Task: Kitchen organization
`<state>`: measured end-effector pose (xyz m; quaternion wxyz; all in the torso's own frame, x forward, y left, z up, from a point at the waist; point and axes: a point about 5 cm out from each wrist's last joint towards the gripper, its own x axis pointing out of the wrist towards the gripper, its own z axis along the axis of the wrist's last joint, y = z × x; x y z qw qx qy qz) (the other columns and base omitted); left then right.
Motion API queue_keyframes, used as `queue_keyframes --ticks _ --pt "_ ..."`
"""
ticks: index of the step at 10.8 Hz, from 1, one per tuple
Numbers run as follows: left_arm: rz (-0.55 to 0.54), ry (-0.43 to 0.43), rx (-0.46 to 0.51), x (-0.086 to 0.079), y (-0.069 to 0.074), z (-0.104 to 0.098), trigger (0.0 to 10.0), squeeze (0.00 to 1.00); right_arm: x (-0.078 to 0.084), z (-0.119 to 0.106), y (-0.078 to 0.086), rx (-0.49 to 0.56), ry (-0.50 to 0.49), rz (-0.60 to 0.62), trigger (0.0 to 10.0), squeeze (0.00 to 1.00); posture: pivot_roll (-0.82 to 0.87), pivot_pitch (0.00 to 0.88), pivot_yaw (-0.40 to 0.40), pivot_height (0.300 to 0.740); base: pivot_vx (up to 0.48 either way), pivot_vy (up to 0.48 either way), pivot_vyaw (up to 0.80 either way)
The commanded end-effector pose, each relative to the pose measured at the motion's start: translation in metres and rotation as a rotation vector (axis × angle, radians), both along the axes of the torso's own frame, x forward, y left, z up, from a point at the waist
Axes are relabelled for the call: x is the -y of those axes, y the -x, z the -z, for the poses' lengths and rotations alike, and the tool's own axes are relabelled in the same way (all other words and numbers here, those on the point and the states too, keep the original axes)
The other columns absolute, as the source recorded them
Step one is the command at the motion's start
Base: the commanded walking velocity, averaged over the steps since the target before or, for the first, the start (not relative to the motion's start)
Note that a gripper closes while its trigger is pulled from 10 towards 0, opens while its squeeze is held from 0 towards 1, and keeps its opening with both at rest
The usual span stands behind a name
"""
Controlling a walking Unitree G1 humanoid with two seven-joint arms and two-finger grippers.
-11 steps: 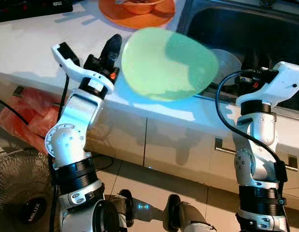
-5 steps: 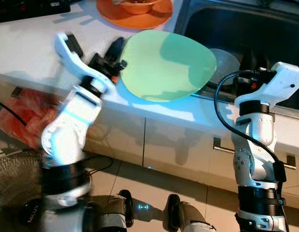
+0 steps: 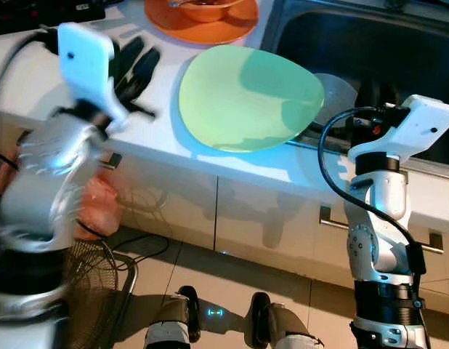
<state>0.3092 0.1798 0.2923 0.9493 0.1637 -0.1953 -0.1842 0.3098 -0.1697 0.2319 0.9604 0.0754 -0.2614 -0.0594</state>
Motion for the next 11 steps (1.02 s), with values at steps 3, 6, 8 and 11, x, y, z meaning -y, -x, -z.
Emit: queue_keyframes --ticks 3,6,8,11 --pt "0.096 -0.092 -0.03 -0.006 0.008 0.008 10.0 1.0 -0.002 0.009 0.001 -0.032 -0.006 -0.008 10.0 0.0 0.11 0.276 -0.007 0.74 0.0 0.0 0.0" --pt "0.142 -0.065 -0.049 -0.01 0.009 0.011 10.0 1.0 -0.005 0.01 -0.001 -0.036 -0.007 -0.021 10.0 0.0 0.12 0.273 -0.008 0.74 0.0 0.0 0.0" --pt "0.181 -0.081 -0.094 -0.012 0.008 0.019 10.0 1.0 -0.006 0.011 0.0 -0.038 -0.007 -0.023 10.0 0.0 0.12 0.273 -0.002 0.74 0.0 0.0 0.0" --pt "0.189 -0.068 -0.116 -0.011 0.005 0.028 10.0 1.0 -0.007 0.012 0.0 -0.041 -0.006 -0.026 10.0 0.0 0.11 0.266 -0.001 0.74 0.0 0.0 0.0"
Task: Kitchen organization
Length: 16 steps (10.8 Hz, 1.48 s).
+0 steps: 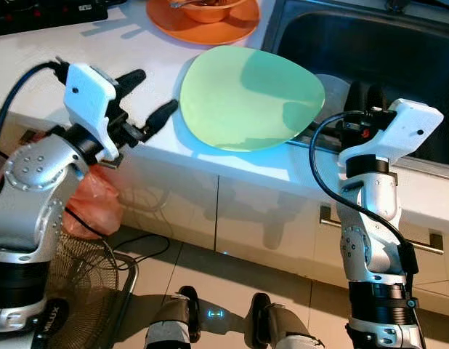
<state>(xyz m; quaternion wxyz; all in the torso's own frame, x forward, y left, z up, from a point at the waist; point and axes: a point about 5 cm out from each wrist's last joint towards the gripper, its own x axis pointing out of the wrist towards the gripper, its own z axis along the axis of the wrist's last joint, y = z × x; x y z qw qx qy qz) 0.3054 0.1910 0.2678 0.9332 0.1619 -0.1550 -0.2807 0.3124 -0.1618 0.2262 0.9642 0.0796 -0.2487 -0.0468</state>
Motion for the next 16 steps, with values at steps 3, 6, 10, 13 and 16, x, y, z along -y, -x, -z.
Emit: queue_keyframes --ticks 3,6,10,13,16 --pt "-0.073 -0.065 -0.003 -0.014 -0.005 0.015 10.0 1.0 -0.001 0.007 0.002 -0.019 -0.004 -0.007 10.0 0.0 0.12 0.258 0.001 0.74 0.0 0.0 0.0" --pt "-0.111 -0.249 0.077 -0.026 -0.007 0.013 10.0 0.0 -0.001 0.007 0.001 -0.022 -0.004 -0.008 10.0 0.0 0.12 0.273 -0.003 0.74 0.0 0.0 0.0" --pt "-0.039 -0.553 0.187 -0.023 -0.007 0.001 10.0 0.0 -0.001 0.008 0.0 -0.025 -0.005 -0.007 10.0 0.0 0.12 0.279 -0.004 0.74 0.0 0.0 0.0" --pt "0.112 -0.695 0.201 -0.013 -0.009 -0.007 10.0 0.0 -0.001 0.008 -0.001 -0.025 -0.006 -0.008 10.0 0.0 0.12 0.28 0.001 0.74 0.0 0.0 0.0" --pt "0.269 -0.777 0.172 -0.003 -0.011 -0.006 10.0 0.0 -0.001 0.008 -0.001 -0.025 -0.007 -0.004 10.0 0.0 0.12 0.28 0.004 0.74 0.0 0.0 0.0"
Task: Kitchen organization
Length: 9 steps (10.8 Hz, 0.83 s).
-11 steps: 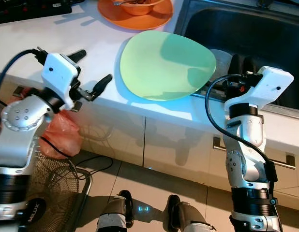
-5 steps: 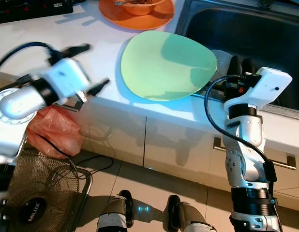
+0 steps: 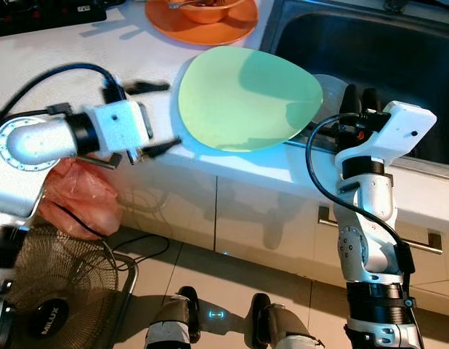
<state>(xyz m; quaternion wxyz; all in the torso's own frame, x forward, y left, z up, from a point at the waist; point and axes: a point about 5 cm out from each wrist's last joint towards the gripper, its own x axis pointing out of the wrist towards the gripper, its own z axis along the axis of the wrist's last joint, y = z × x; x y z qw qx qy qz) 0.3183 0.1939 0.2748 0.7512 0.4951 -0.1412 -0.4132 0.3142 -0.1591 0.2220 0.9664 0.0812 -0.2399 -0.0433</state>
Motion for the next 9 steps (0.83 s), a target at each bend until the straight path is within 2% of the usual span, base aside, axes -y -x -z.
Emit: queue_keyframes --ticks 1,3,4,5,7,9 --pt "0.022 -0.052 -0.01 0.002 0.0 0.002 10.0 0.0 0.002 0.004 0.001 -0.007 -0.005 0.006 10.0 0.0 0.12 0.279 0.005 0.74 0.0 0.0 0.0" --pt "0.023 -0.102 0.015 0.007 -0.002 0.004 10.0 0.0 0.003 0.003 0.003 -0.004 -0.006 0.013 10.0 0.0 0.11 0.28 0.005 0.74 0.0 0.0 0.0" --pt "0.023 -0.09 0.025 0.008 -0.003 0.002 10.0 0.0 0.004 0.003 0.003 -0.005 -0.006 0.015 10.0 0.0 0.11 0.281 0.005 0.74 0.0 0.0 0.0" --pt "0.027 -0.118 0.069 0.011 -0.003 -0.003 10.0 0.0 0.004 0.003 0.002 -0.005 -0.005 0.014 10.0 0.0 0.12 0.28 0.005 0.74 0.0 0.0 0.0" --pt "0.034 -0.166 0.108 0.019 -0.003 0.0 10.0 0.0 0.003 0.004 0.002 -0.006 -0.008 0.012 10.0 0.0 0.11 0.28 0.006 0.74 0.0 0.0 0.0" --pt "0.049 -0.177 0.118 0.025 -0.004 0.007 10.0 0.0 0.002 0.004 0.002 -0.006 -0.008 0.012 10.0 0.0 0.11 0.28 0.007 0.74 0.0 0.0 0.0"
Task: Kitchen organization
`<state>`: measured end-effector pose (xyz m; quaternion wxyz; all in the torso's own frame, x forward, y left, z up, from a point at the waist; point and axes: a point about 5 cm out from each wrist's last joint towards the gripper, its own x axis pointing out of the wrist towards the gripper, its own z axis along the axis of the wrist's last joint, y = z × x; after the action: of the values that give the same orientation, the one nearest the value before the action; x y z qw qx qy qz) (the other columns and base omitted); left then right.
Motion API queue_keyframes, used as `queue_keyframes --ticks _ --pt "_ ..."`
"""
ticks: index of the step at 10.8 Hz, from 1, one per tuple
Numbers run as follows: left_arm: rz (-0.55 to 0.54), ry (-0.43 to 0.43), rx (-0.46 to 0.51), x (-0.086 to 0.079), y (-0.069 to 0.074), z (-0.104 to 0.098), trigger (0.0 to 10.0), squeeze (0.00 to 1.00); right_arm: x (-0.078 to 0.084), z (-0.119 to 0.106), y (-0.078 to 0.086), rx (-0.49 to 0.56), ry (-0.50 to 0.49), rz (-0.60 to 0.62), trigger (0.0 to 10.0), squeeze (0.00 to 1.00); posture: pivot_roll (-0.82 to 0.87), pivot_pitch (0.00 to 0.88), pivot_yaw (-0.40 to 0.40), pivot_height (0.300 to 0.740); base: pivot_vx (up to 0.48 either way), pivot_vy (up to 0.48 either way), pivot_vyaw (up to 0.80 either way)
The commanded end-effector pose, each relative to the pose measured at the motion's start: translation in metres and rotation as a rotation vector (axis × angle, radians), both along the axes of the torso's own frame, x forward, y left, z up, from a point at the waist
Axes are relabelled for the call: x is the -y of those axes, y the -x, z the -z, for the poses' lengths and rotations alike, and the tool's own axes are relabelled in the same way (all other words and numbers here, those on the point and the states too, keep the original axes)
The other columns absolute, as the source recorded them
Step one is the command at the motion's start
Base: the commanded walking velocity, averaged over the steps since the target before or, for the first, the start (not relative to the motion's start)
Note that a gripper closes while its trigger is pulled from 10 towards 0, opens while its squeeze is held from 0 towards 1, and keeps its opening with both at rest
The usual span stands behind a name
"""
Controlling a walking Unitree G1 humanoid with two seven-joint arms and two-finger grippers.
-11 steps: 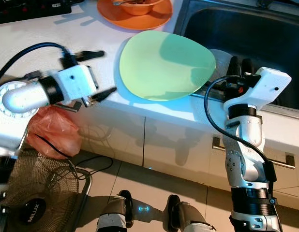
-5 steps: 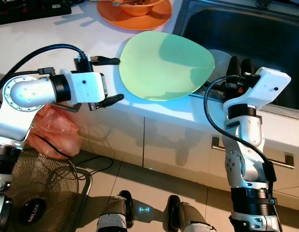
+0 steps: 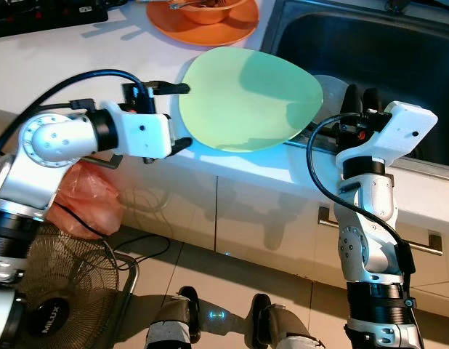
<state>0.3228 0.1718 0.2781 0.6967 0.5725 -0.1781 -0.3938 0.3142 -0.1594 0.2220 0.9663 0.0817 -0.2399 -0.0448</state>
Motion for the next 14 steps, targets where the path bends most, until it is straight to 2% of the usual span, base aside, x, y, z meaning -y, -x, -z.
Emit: queue_keyframes --ticks 1,5,7,9,11,12,13,14 --pt "0.022 -0.061 -0.024 0.007 0.0 0.011 10.0 0.0 0.002 0.004 0.002 -0.005 -0.007 0.01 10.0 0.0 0.11 0.279 0.007 0.74 0.0 0.0 0.0" --pt "0.045 -0.17 -0.023 0.016 -0.005 0.024 10.0 0.0 0.002 0.004 0.003 -0.004 -0.009 0.012 10.0 0.0 0.1 0.269 0.013 0.74 0.0 0.0 0.0" --pt "0.03 -0.253 -0.01 0.019 -0.011 0.032 10.0 0.0 0.001 0.004 0.004 -0.003 -0.009 0.011 10.0 0.0 0.1 0.267 0.015 0.74 0.0 0.0 0.0" --pt "-0.019 -0.289 0.005 0.021 -0.017 0.038 10.0 0.0 0.002 0.004 0.004 -0.005 -0.009 0.013 10.0 0.0 0.1 0.273 0.012 0.74 0.0 0.0 0.0" --pt "-0.072 -0.279 0.009 0.019 -0.023 0.045 10.0 0.0 0.002 0.004 0.004 -0.008 -0.007 0.013 10.0 0.0 0.09 0.278 0.006 0.74 0.0 0.0 0.0" --pt "-0.087 -0.271 0.008 0.018 -0.024 0.047 8.9 0.0 0.003 0.004 0.004 -0.009 -0.007 0.013 10.0 0.0 0.1 0.28 0.007 0.74 0.0 0.0 0.0" --pt "-0.087 -0.24 0.004 0.019 -0.024 0.048 0.0 0.0 0.002 0.005 0.004 -0.013 -0.008 0.011 10.0 0.0 0.1 0.282 0.006 0.74 0.0 0.0 0.0" --pt "-0.084 -0.243 -0.002 0.018 -0.023 0.049 0.0 0.0 0.002 0.005 0.005 -0.013 -0.008 0.009 10.0 0.0 0.09 0.284 0.006 0.74 0.0 0.0 0.0"
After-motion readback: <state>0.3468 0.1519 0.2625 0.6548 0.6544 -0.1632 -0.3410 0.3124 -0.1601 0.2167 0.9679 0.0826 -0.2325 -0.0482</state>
